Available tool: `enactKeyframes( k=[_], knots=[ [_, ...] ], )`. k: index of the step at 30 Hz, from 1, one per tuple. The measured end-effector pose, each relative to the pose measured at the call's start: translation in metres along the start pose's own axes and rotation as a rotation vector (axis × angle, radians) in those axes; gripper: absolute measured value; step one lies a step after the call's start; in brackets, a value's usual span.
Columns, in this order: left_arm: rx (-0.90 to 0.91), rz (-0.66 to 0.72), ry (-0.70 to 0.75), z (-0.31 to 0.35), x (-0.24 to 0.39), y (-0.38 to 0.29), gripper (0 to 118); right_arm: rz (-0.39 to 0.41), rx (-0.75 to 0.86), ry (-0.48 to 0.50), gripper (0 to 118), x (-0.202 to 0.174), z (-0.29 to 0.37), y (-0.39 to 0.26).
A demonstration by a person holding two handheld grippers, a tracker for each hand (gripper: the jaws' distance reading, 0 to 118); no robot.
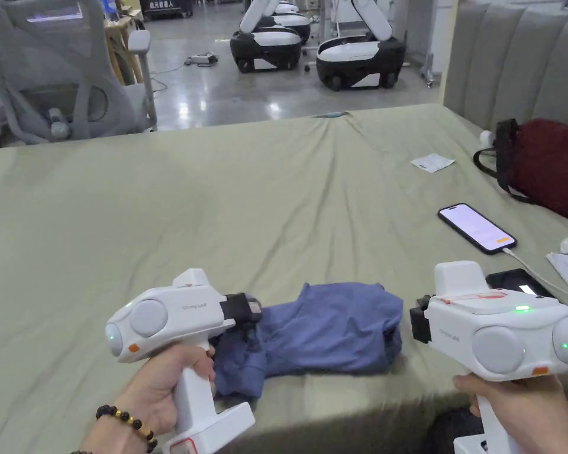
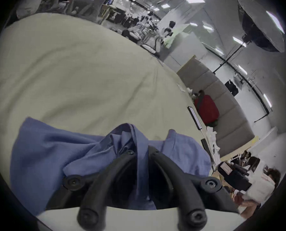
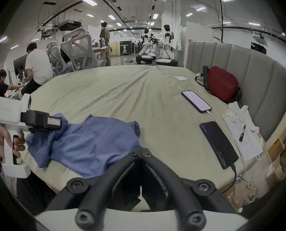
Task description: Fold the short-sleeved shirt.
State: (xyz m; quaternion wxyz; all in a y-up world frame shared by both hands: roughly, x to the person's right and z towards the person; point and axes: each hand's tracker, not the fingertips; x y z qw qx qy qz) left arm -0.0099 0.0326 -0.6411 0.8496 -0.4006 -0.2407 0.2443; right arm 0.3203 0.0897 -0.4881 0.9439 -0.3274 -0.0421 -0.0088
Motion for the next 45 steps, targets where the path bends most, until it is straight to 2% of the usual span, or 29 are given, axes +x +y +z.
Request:
enactKeyframes(
  k=[1,2,3,5,7,9,10,11,12,14,15,17,22,31,34,39,42,45],
  knots=[
    [0.007,0.011,-0.011,0.004,0.002,0.0,20,-0.003,0.0,-0.005,0,0.002,0.0,-0.001],
    [0.01,0.017,-0.028,0.007,0.002,0.003,36,-0.003,-0.001,-0.008,0,0.004,0.001,-0.001],
    [0.013,0.015,-0.068,0.012,0.003,0.006,70,-0.003,-0.001,-0.01,0,0.004,0.001,-0.001],
    [0.019,-0.023,-0.108,0.028,0.015,0.012,118,-0.001,-0.001,-0.012,0,0.003,0.0,0.0],
    [0.106,-0.079,-0.106,0.052,0.022,0.02,113,0.0,0.001,-0.004,0,-0.002,-0.001,0.001],
    [0.156,-0.115,-0.09,0.073,0.025,0.026,115,0.004,0.005,0.009,0,-0.009,-0.001,0.002],
    [0.159,-0.116,-0.088,0.083,0.022,0.029,111,0.011,0.007,0.015,0,-0.013,-0.002,0.003],
    [0.162,-0.116,-0.092,0.094,0.016,0.03,100,0.02,0.008,0.019,0,-0.017,-0.002,0.003],
    [0.175,-0.12,-0.098,0.103,0.01,0.031,71,0.027,0.009,0.023,0,-0.021,-0.002,0.004],
    [0.207,-0.168,-0.094,0.125,0.003,0.023,5,0.03,0.01,0.039,0,-0.028,-0.001,0.005],
    [0.215,-0.195,-0.064,0.13,-0.002,0.021,0,0.029,0.009,0.048,0,-0.03,-0.001,0.005],
    [0.199,-0.225,-0.004,0.137,-0.015,0.011,0,0.036,0.008,0.059,0,-0.037,-0.002,0.004],
    [0.14,-0.247,-0.031,0.132,-0.032,-0.004,0,0.055,0.0,0.077,0,-0.047,-0.005,0.003],
    [-0.005,-0.194,-0.021,0.058,-0.049,-0.008,0,0.057,-0.015,0.065,0,-0.043,-0.005,0.002],
    [-0.031,-0.165,-0.071,0.042,-0.041,-0.013,0,0.053,-0.019,0.051,0,-0.037,-0.005,0.002],
    [-0.083,-0.197,-0.153,0.015,-0.007,-0.022,0,0.041,-0.023,0.037,0,-0.032,-0.007,0.003],
    [-0.098,-0.237,-0.122,-0.004,0.005,-0.029,0,0.037,-0.026,0.034,0,-0.03,-0.008,0.001],
    [-0.095,-0.219,-0.129,-0.006,0.006,-0.029,0,0.037,-0.03,0.031,0,-0.03,-0.009,0.0]
  ],
)
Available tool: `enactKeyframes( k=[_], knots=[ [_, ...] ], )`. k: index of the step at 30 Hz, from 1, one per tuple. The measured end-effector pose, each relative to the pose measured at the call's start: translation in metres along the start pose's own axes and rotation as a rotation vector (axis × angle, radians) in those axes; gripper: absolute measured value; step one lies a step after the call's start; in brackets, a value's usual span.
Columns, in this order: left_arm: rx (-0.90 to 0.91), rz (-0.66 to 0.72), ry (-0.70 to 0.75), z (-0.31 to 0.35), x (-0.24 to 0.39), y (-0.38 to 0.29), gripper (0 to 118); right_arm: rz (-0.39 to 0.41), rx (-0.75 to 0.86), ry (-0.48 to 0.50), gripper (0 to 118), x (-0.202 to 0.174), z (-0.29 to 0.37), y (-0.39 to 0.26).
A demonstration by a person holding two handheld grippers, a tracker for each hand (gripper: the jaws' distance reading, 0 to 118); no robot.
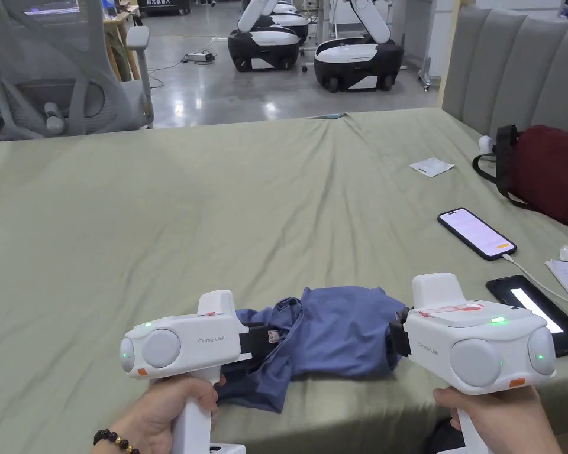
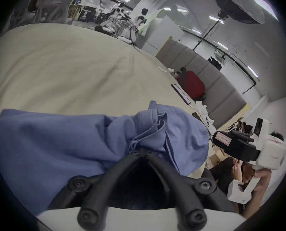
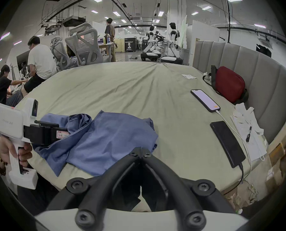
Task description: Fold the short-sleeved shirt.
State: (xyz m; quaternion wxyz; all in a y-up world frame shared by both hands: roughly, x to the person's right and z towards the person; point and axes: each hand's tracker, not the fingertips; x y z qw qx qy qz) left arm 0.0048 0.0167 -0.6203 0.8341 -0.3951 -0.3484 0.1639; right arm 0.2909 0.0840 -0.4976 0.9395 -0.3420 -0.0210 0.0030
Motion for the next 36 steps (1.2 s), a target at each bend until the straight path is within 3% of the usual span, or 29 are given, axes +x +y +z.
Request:
enactKeyframes(
  k=[10,16,23,24,25,27,28,30,36],
  knots=[
    [0.162,0.023,0.014,0.084,-0.015,0.012,0,0.008,0.017,0.01,0,-0.011,0.0,0.005],
    [0.238,0.05,0.094,0.145,-0.043,-0.006,0,0.013,0.038,0.036,0,-0.021,0.005,0.009],
    [0.254,0.088,0.096,0.157,-0.048,-0.013,0,0.022,0.041,0.061,0,-0.032,0.004,0.009],
    [0.255,0.092,0.092,0.155,-0.048,-0.011,7,0.026,0.041,0.063,0,-0.033,0.005,0.009],
    [0.262,0.098,0.091,0.154,-0.048,-0.011,30,0.03,0.04,0.064,0,-0.033,0.005,0.009],
    [0.275,0.122,0.094,0.152,-0.052,-0.012,104,0.033,0.039,0.066,0,-0.033,0.006,0.008],
    [0.269,0.135,0.106,0.148,-0.055,-0.011,118,0.032,0.038,0.063,0,-0.032,0.006,0.008],
    [0.241,0.168,0.148,0.143,-0.061,-0.013,113,0.035,0.039,0.057,0,-0.031,0.007,0.008],
    [0.157,0.284,0.059,0.114,-0.082,-0.017,110,0.025,0.031,0.053,0,-0.028,0.004,0.006]
  ],
)
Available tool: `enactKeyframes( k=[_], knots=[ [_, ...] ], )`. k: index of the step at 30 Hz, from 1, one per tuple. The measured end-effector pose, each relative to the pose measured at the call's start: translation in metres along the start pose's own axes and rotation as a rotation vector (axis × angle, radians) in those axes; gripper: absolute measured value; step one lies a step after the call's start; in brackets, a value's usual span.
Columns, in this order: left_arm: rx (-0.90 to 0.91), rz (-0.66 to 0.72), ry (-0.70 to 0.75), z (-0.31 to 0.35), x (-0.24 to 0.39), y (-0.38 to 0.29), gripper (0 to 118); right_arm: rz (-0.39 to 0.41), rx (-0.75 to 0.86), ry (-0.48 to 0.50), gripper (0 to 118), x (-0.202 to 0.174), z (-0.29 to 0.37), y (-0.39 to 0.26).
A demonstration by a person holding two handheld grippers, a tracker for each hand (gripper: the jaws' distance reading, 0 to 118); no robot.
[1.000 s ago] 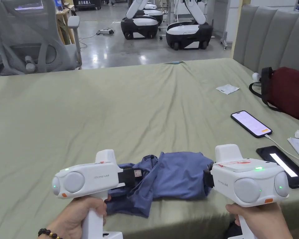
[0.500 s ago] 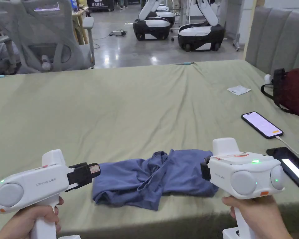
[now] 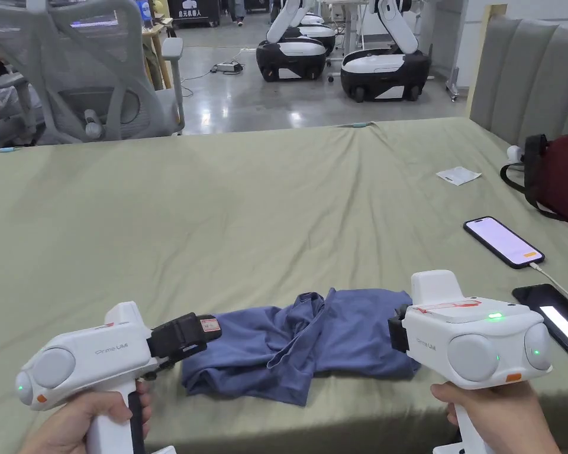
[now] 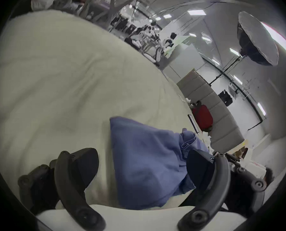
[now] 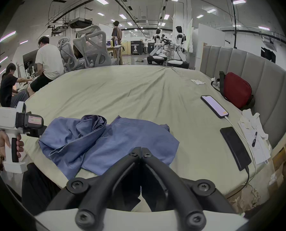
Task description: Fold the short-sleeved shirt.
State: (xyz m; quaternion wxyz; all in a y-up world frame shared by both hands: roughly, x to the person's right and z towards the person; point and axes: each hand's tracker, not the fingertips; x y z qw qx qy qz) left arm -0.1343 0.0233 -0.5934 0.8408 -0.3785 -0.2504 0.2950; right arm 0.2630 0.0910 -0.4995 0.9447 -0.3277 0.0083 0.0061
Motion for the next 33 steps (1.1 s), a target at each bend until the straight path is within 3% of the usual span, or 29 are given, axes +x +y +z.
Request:
enactKeyframes(
  k=[2,7,8,9,10,11,19,27,33],
  knots=[
    [-0.024,0.035,-0.037,-0.009,-0.001,-0.005,104,0.002,-0.005,-0.004,0,0.001,-0.001,-0.001],
    [-0.018,-0.029,-0.054,-0.033,-0.001,-0.003,103,-0.003,-0.014,-0.008,0,0.002,-0.003,-0.003],
    [-0.018,-0.032,-0.049,-0.033,-0.001,-0.002,97,-0.003,-0.015,-0.009,0,0.002,-0.003,-0.003],
    [-0.015,-0.032,-0.046,-0.032,-0.002,-0.001,72,-0.004,-0.016,-0.01,0,0.003,-0.004,-0.003],
    [0.0,-0.041,-0.023,-0.031,-0.003,0.0,33,-0.005,-0.018,-0.01,0,0.004,-0.004,-0.004],
    [0.011,-0.054,0.059,-0.03,-0.006,0.002,13,-0.006,-0.02,-0.01,0,0.004,-0.004,-0.004],
    [0.067,-0.036,0.048,0.001,-0.031,0.013,8,-0.003,-0.023,-0.02,0,0.006,-0.004,-0.003],
    [0.177,0.028,0.218,0.078,-0.083,0.031,8,-0.008,-0.016,-0.015,0,0.003,-0.006,-0.001],
    [0.194,-0.001,0.182,0.09,-0.06,0.029,8,0.008,-0.015,0.013,0,-0.009,-0.007,0.0]
  ],
)
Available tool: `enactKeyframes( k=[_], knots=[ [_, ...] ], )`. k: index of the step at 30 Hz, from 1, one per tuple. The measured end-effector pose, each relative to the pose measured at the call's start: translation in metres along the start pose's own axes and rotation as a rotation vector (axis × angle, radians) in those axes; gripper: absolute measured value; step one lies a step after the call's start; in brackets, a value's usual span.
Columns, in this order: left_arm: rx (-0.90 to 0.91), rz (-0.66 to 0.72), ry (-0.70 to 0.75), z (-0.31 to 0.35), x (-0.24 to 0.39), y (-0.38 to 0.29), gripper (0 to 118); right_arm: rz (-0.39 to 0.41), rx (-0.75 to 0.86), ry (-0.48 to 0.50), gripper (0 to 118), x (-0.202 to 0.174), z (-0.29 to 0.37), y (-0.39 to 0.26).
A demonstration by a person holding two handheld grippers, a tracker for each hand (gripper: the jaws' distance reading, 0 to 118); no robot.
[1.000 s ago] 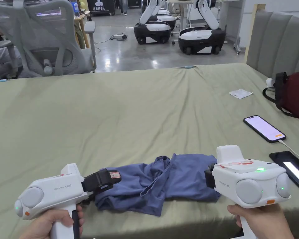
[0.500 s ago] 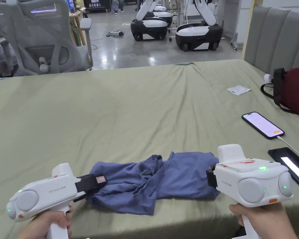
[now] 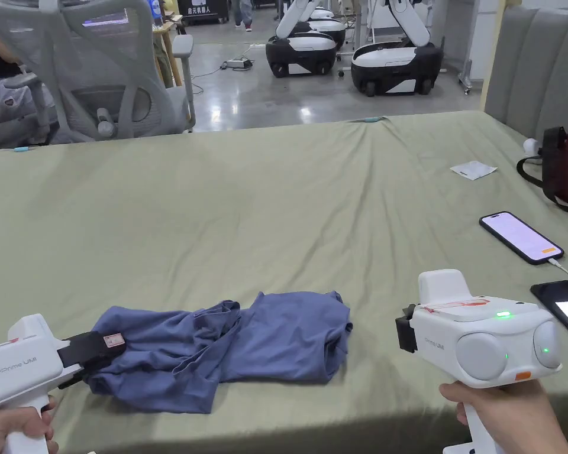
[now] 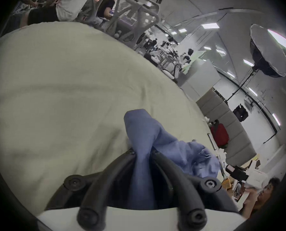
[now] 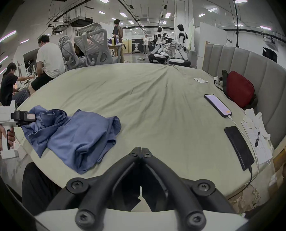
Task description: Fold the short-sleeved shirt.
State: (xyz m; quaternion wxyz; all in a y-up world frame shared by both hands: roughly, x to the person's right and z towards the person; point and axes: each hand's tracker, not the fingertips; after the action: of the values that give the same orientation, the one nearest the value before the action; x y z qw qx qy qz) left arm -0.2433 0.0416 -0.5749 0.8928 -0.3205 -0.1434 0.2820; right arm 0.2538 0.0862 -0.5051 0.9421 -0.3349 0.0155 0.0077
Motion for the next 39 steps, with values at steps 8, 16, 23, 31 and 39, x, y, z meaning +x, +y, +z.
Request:
enactKeyframes(
  k=[8,16,23,31,39],
  knots=[
    [0.025,-0.048,-0.177,0.022,0.077,0.016,8,0.01,0.004,0.007,0,-0.001,0.001,0.001],
    [-0.078,-0.17,-0.266,-0.035,0.171,-0.012,8,-0.008,0.004,0.001,0,0.008,0.007,-0.003],
    [-0.259,-0.173,-0.273,-0.124,0.201,-0.055,9,-0.032,0.017,-0.041,0,0.029,0.021,-0.005],
    [-0.295,-0.116,-0.251,-0.149,0.194,-0.069,21,-0.062,0.03,-0.071,0,0.049,0.028,-0.008],
    [-0.11,-0.185,-0.308,-0.085,0.188,-0.035,118,-0.066,0.028,-0.052,0,0.041,0.021,-0.008]
  ],
)
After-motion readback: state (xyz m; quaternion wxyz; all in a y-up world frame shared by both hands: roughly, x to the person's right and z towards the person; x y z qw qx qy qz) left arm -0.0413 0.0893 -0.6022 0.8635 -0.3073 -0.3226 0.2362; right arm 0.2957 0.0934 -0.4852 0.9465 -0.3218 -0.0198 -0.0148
